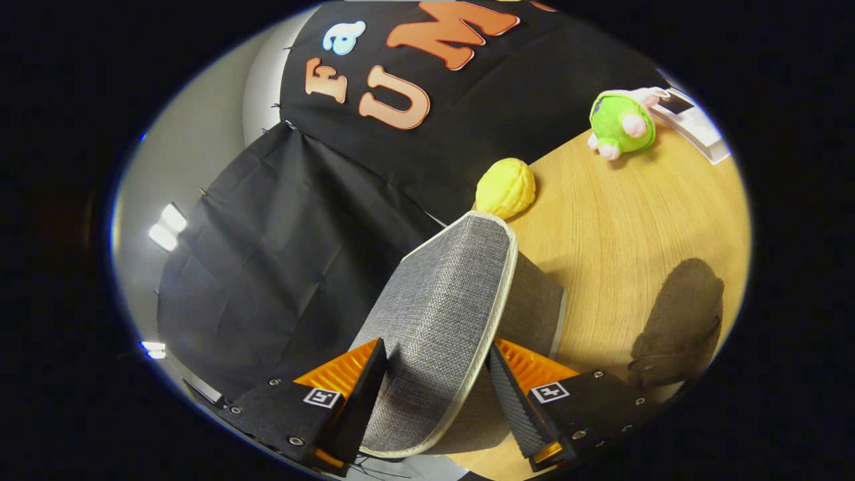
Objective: Open the storage box then place both shoes into the box .Put the left shoe in first, then the right shoe, with the right side of both shoes facing outward in a uniform manner.
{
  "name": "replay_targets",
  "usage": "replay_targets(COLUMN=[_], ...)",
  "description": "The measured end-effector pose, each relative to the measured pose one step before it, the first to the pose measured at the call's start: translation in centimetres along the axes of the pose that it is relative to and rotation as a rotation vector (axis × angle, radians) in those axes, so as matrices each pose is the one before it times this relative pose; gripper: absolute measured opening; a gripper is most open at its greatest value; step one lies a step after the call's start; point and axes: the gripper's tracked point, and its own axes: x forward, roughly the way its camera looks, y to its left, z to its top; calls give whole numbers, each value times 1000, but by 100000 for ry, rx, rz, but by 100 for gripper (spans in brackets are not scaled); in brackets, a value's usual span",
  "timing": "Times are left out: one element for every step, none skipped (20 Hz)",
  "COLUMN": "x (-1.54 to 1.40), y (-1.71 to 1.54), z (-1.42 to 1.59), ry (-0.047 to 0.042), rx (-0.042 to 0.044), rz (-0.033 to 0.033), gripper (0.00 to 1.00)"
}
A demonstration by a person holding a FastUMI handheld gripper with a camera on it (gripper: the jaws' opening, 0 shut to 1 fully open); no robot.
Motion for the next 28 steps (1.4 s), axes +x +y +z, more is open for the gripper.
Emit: replay_targets(x=[-385, -299, -253, -307, -273, -134, -322, 25, 32, -2, -106, -177, 12, -76, -138, -106, -238, -80, -316, -35, -67, 110, 125, 359, 307, 455, 415, 525], y=[-85, -112, 57, 110, 286, 199, 176, 255, 261, 107, 31, 124, 111, 217, 441, 686, 873, 758, 726, 779, 900, 947, 873, 954, 941, 1045, 1100, 1025], z=[352, 401, 328, 304, 594, 451, 13, 22, -263, -28, 46, 100, 46, 286, 435, 461, 555, 602, 517, 508, 595, 515, 447, 401, 286, 251, 22, 11], ry=[-567, -1112, -1693, -1965, -2168, -1229, -127, 371, 1213, 574, 127, 337, 251, -261, -487, -406, -743, -826, -1092, -655, -920, -772, -758, -563, -451, -259, -466, 31], rx=[-577, -796, -2254, -3324, -3217, -1846, -1043, -584, -899, 241, -134, 109, -162, -171, -538, -936, -1232, -1177, -898, -988, -738, -910, -777, -1139, -910, -1328, -875, -1085], rz=[-1405, -1130, -934, -477, -983, 184, 771, 409, 66, -660, -507, -305, -98, 112, 676, 652, 732, 616, 914, 797, 950, 978, 879, 900, 764, 858, 1017, 1002], gripper=[85, 83, 78, 76, 70, 66, 56, 52, 43, 38, 29, 27, 24, 23, 20, 19, 17, 17, 17, 17, 17, 17, 17, 17, 17, 17, 17, 17])
